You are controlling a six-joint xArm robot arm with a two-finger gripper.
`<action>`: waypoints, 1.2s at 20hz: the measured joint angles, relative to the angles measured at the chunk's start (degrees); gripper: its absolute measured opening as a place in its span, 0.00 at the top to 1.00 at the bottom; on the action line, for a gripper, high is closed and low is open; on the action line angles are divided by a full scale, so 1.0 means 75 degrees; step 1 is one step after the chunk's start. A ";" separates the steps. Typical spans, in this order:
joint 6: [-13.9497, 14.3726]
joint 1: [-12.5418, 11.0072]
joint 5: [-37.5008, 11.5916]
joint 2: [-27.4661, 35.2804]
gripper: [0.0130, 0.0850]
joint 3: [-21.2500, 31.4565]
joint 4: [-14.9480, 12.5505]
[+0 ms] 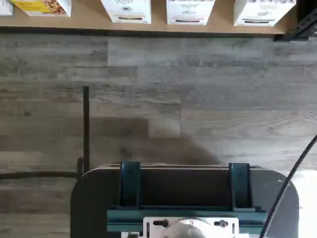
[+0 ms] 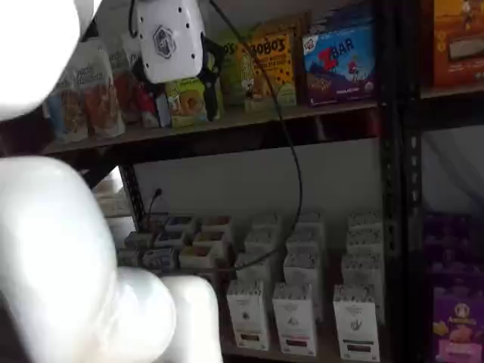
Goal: Pick up the white box with a green strip in the middle, on the bottom shelf, the sixth box from the left
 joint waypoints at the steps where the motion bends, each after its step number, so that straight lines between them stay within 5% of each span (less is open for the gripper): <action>1: -0.0071 -0.0163 0.0120 0.0065 0.00 -0.0054 0.0184; 2: -0.0242 -0.0555 0.0305 0.0168 0.00 -0.0131 0.0594; 4: -0.0336 -0.0693 0.0327 0.0185 0.00 -0.0140 0.0752; 10: -0.0499 -0.0657 -0.0119 0.0099 0.00 0.0260 0.0402; 17: -0.0990 -0.0921 -0.1760 -0.0259 0.00 0.1785 -0.0199; 24: -0.1396 -0.1331 -0.3690 -0.0356 0.00 0.3491 -0.0270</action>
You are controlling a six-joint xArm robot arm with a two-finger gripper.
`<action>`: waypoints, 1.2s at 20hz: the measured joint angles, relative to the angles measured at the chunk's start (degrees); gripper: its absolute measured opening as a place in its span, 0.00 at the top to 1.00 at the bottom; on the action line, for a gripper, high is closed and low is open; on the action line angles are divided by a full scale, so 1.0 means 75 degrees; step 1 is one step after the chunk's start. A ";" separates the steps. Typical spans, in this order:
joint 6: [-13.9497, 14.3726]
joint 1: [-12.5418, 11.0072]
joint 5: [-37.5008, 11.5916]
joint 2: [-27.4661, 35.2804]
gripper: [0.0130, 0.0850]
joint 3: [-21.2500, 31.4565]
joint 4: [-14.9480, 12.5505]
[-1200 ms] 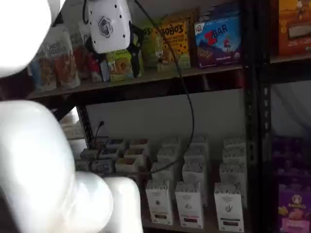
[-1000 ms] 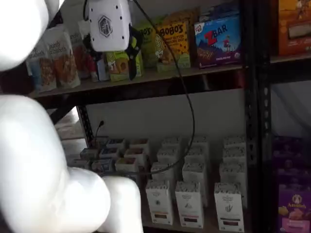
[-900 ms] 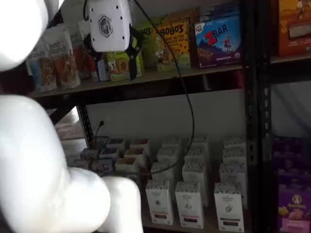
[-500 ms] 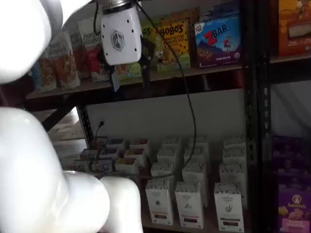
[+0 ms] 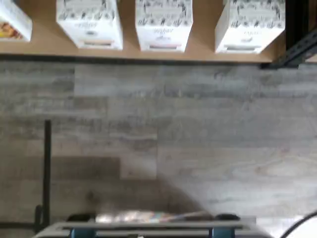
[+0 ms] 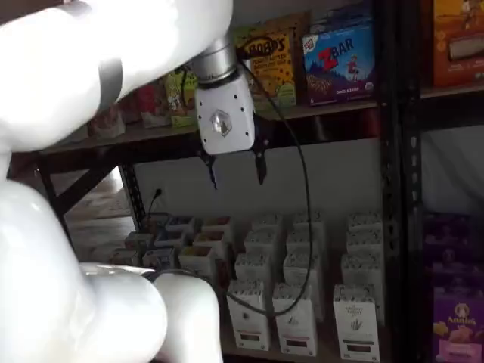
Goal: Pick up the white box with a green strip in the middle, on the bottom shelf, the sixth box from the left
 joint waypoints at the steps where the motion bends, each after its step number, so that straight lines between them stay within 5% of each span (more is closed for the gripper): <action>1: -0.0060 -0.0058 -0.0215 0.0087 0.00 0.0183 0.0014; 13: -0.0100 -0.0124 -0.3765 0.1699 0.00 0.2251 -0.0083; 24: 0.0236 0.0335 -0.6437 0.4722 0.00 0.2079 0.0054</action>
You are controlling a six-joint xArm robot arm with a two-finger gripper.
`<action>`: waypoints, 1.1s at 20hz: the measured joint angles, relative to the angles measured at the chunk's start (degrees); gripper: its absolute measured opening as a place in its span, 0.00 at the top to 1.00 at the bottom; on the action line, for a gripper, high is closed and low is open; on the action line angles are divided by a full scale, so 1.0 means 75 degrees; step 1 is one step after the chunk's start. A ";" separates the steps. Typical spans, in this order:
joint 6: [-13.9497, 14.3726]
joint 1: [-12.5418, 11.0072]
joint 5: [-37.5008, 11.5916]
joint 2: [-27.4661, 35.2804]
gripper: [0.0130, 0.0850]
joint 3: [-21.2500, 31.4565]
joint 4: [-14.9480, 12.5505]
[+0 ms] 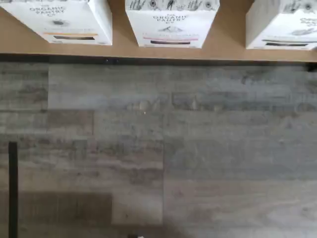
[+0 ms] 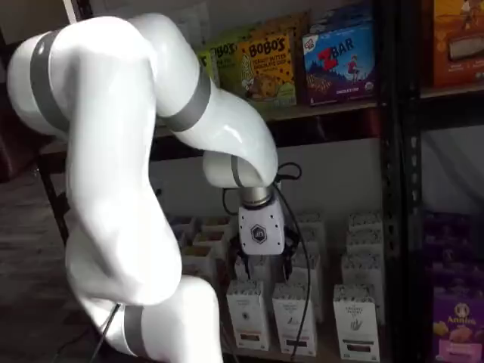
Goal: Pick up the white box with a green strip in the middle, on the bottom shelf, the sixth box from the left
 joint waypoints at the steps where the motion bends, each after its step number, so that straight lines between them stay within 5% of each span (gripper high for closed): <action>1: -0.0031 0.0018 -0.0304 0.0275 0.00 -0.0034 0.0058; 4: -0.0044 0.0036 -0.1383 0.1363 0.00 -0.0292 0.0072; 10: 0.0594 -0.0110 -0.2401 0.3205 0.00 -0.1186 -0.0790; 14: 0.0321 -0.0236 -0.2683 0.4130 0.00 -0.1817 -0.0631; 18: 0.0978 -0.0569 -0.2827 0.5195 0.00 -0.2711 -0.1667; 22: 0.0314 -0.0785 -0.2970 0.5962 0.00 -0.3399 -0.1196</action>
